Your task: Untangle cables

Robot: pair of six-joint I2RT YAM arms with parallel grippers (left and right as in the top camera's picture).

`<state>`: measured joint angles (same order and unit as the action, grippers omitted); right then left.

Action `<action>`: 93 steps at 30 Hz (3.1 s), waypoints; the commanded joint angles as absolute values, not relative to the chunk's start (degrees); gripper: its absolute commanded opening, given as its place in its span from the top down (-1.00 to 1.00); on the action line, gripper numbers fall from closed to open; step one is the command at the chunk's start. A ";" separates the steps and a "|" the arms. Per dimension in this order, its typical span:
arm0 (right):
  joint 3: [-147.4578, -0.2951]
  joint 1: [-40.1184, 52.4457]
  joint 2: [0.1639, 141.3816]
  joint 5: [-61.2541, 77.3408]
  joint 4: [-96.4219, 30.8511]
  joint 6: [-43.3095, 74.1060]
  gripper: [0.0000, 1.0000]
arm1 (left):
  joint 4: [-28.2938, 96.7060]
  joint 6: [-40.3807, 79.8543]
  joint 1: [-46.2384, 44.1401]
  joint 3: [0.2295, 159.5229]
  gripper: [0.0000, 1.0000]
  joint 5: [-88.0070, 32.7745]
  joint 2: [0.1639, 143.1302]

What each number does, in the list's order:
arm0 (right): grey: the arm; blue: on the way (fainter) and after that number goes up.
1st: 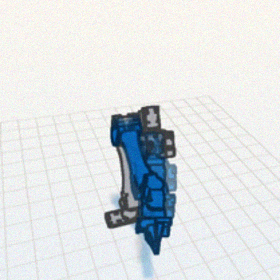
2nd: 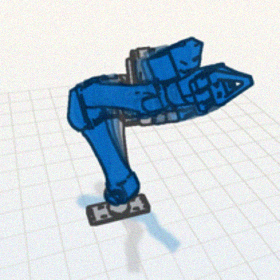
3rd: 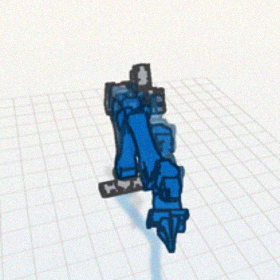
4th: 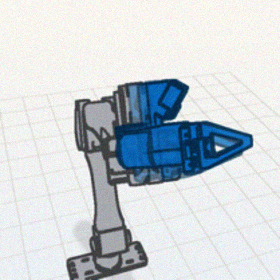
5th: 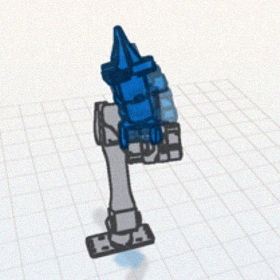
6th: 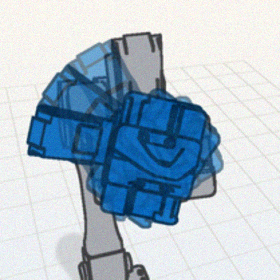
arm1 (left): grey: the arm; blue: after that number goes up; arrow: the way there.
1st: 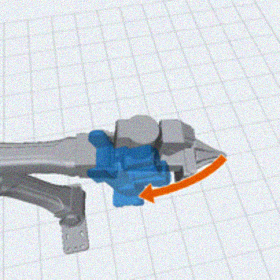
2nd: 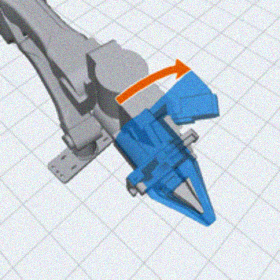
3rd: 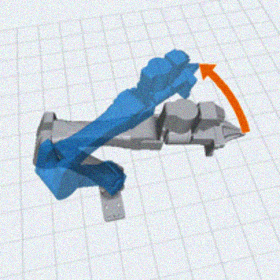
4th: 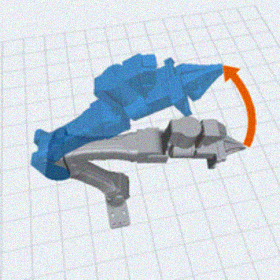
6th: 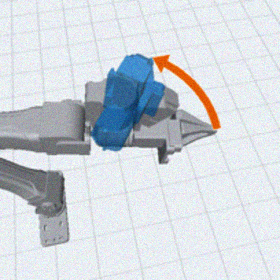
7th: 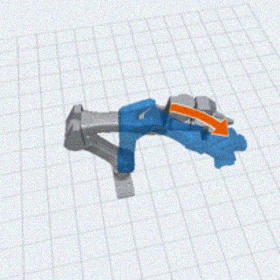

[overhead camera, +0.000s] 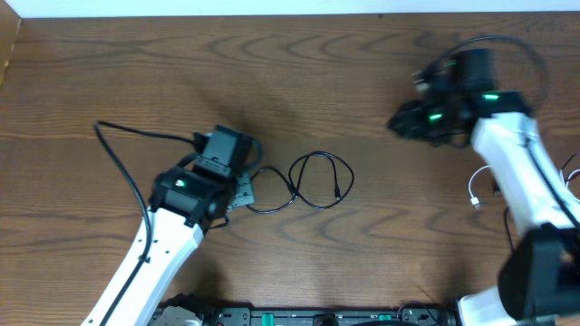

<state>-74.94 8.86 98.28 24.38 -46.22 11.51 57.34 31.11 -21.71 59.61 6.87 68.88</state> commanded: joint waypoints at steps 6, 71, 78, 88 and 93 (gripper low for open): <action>-75.20 24.18 110.89 29.32 -41.01 12.99 0.09 | 59.94 34.83 -14.28 60.12 0.11 8.12 68.47; -75.42 -25.06 76.51 -5.80 -29.15 2.68 0.98 | 61.01 34.83 -14.04 60.12 0.10 7.97 68.47; -75.42 -27.51 79.88 -6.11 -30.20 3.73 0.81 | 61.01 34.83 -14.04 60.12 0.09 7.97 68.47; -75.40 -27.38 81.56 15.86 -32.38 6.81 0.16 | 57.56 34.83 -14.04 60.12 -0.13 7.97 68.47; -75.31 -23.31 81.73 34.22 -35.48 6.76 0.07 | 53.60 34.79 -14.04 60.12 -0.15 7.99 68.47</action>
